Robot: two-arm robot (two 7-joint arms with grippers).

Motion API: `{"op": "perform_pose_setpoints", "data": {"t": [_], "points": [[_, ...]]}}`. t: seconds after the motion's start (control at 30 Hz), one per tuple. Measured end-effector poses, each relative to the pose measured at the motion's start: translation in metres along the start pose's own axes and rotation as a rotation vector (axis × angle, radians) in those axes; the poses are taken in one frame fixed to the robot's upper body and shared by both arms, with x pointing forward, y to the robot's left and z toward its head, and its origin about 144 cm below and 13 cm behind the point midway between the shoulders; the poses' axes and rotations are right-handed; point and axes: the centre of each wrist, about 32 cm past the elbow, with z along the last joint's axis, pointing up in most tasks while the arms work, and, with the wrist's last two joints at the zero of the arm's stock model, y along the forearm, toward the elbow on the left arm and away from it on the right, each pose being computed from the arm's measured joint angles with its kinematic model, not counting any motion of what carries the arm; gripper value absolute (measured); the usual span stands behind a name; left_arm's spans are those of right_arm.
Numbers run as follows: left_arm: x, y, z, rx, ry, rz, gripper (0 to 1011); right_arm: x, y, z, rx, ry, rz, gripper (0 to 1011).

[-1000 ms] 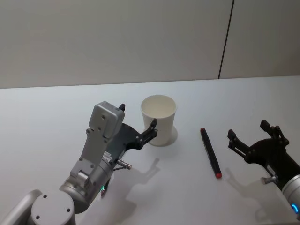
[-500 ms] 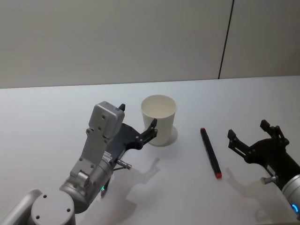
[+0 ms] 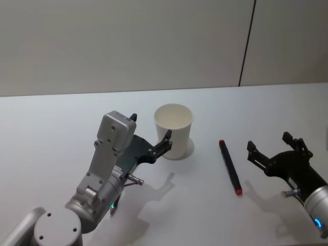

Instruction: Place the pen into the pen holder.

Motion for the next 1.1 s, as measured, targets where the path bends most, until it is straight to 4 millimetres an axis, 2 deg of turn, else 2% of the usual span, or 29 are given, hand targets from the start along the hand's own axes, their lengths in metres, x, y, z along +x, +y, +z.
{"op": "perform_pose_setpoints", "data": {"t": [0.57, 1.1], "points": [[0.0, 0.0, 0.0, 0.0, 0.0, 0.0, 1010, -0.008, 0.034, 0.014, -0.119, 0.099, -0.09, 1002], [0.0, 0.0, 0.0, 0.0, 0.0, 0.0, 1010, -0.046, 0.069, 0.028, -0.251, 0.154, -0.204, 1001]]}}
